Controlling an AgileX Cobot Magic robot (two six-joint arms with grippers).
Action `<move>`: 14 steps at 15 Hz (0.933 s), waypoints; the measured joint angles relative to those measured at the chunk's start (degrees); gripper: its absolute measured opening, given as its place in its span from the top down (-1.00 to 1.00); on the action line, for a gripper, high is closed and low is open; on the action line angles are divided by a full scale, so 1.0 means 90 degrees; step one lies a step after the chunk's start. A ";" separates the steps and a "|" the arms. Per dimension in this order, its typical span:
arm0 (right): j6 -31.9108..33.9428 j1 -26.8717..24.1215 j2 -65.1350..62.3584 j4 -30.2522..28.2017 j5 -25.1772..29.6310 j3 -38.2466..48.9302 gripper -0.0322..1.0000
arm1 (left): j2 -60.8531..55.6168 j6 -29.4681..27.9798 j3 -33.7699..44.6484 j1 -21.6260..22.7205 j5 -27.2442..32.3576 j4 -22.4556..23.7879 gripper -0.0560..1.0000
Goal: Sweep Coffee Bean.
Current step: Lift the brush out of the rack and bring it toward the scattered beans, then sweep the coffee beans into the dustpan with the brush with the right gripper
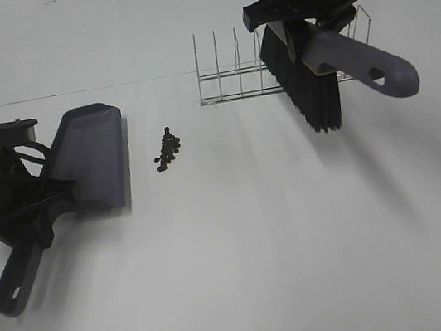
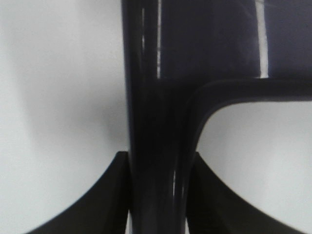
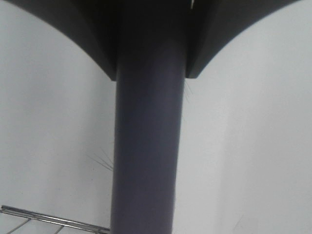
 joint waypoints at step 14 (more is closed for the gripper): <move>0.0420 0.0770 0.1299 -0.0102 -0.0618 0.0166 0.39 | 0.0809 -0.0025 -0.0503 -0.0427 -0.0070 -0.0223 0.38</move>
